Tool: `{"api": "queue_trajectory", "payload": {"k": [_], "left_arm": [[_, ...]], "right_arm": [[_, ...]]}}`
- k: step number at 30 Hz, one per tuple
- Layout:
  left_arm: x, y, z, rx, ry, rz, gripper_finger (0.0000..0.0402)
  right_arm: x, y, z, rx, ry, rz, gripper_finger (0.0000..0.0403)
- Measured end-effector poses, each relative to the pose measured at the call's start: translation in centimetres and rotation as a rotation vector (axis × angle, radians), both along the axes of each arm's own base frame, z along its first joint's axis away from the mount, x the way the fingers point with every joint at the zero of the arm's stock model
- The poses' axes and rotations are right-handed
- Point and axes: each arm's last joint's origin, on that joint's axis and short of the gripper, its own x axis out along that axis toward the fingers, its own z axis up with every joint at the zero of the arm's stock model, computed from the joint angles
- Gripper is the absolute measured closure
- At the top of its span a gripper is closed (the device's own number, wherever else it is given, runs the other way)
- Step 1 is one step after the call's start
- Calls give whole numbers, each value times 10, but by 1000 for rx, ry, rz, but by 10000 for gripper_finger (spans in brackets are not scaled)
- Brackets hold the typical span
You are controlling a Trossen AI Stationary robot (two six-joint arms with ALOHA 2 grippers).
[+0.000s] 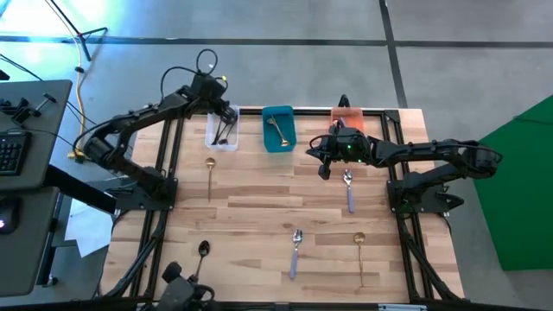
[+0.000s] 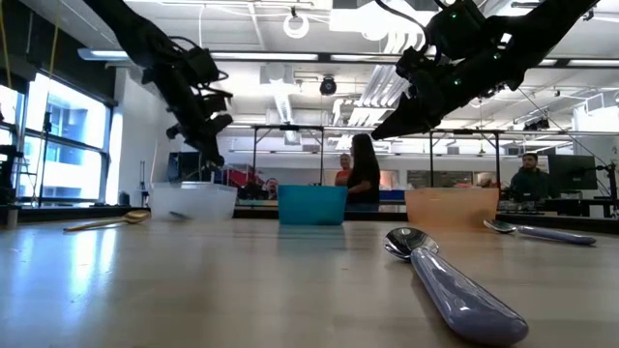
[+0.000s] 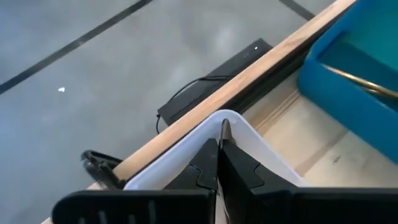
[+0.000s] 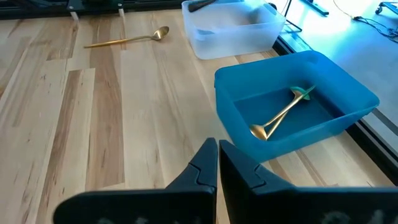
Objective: Sort silverware by color (type)
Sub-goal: Put the top black spoon into the transparent bin, then put the top purple spoon into the orange bin
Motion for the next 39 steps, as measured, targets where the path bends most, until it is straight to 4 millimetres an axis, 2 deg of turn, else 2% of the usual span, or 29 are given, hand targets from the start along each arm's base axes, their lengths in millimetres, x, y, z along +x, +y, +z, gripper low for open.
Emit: {"api": "queue_trajectory", "payload": {"k": [6,12,18,26,29,33,36,39], "left_arm": [[9,13,-24,-3,46,-2,401],[12,18,-40,-14,111,-23,401],[13,18,-45,-37,128,-23,391],[17,9,-45,-67,153,-50,337],[20,1,-34,-32,145,-83,321],[27,-18,-11,18,110,-102,322],[34,-42,5,62,68,-157,337],[40,-70,11,94,9,-219,357]], "right_arm": [[0,0,0,3,-1,-1,403],[0,0,0,1,0,0,403],[0,0,0,1,0,1,403],[0,0,0,0,0,1,403],[0,0,0,0,0,1,403],[0,0,0,10,-1,-4,403],[0,0,0,8,-1,-3,403],[0,0,0,2,0,0,403]]}}
